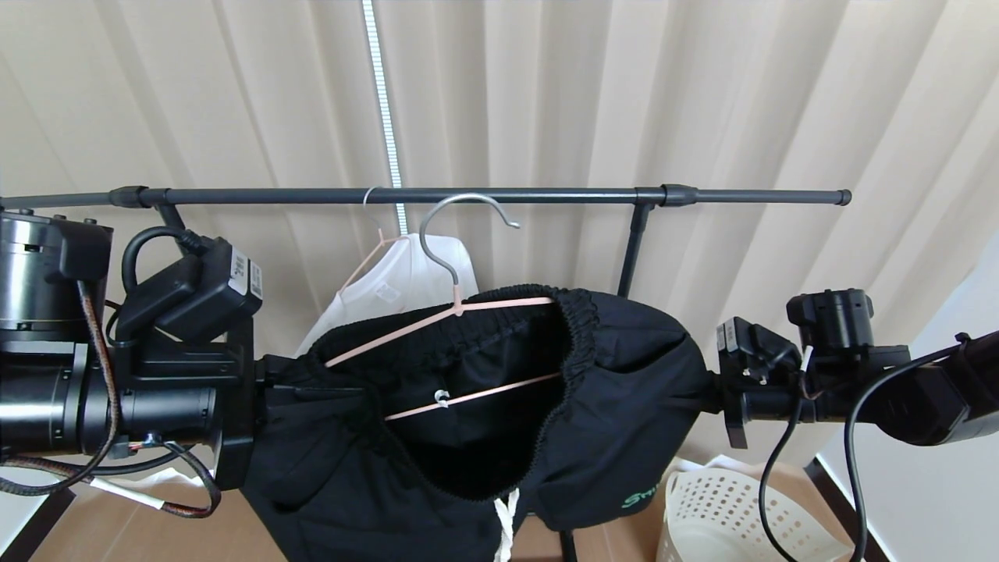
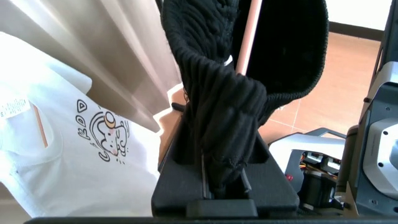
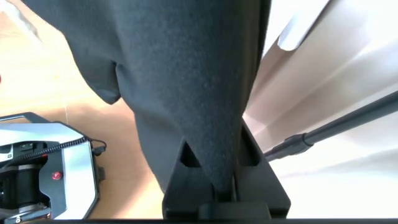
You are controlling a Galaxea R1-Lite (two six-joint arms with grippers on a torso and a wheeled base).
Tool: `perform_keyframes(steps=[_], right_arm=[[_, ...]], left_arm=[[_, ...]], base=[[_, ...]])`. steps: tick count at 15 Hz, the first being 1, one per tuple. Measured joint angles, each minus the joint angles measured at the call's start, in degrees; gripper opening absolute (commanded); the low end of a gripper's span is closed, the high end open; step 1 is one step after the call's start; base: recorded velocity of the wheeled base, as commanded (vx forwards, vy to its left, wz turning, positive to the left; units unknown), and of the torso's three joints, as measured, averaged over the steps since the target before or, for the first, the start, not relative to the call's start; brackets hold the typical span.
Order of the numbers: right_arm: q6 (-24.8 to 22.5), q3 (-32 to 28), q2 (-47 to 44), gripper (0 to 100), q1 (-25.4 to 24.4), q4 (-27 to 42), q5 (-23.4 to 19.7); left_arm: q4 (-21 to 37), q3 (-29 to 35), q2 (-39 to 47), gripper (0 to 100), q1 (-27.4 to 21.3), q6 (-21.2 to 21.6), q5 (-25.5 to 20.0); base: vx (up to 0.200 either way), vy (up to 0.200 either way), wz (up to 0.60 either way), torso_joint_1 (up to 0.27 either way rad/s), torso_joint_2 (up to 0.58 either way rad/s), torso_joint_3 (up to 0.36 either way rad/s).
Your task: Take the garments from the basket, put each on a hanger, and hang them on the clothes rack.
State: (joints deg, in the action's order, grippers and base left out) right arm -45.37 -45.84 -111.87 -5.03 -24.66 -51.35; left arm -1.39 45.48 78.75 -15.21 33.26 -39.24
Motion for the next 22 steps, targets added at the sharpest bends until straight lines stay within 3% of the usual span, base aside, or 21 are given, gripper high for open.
perform_keyframes(steps=[13, 14, 22], right_arm=[[0.9, -0.9, -1.5, 0, 0.7, 0.1, 0.5], [0.5, -0.2, -1.0, 100, 0.6, 0.0, 0.5], [-1.2, 2.2, 3.6, 100, 0.6, 0.0, -0.2]], left_arm=[[0.0, 0.0, -1.1, 0, 0.3, -1.4, -0.4], [0.0, 0.0, -1.0, 0, 0.3, -1.5, -0.4], [0.0, -0.1, -0.9, 0, 0.4, -4.9, 0.0]], base=[[0.000, 0.000, 0.00, 0.000, 0.00, 0.000], [0.000, 0.000, 0.00, 0.000, 0.00, 0.000], [0.000, 0.000, 0.00, 0.000, 0.00, 0.000]])
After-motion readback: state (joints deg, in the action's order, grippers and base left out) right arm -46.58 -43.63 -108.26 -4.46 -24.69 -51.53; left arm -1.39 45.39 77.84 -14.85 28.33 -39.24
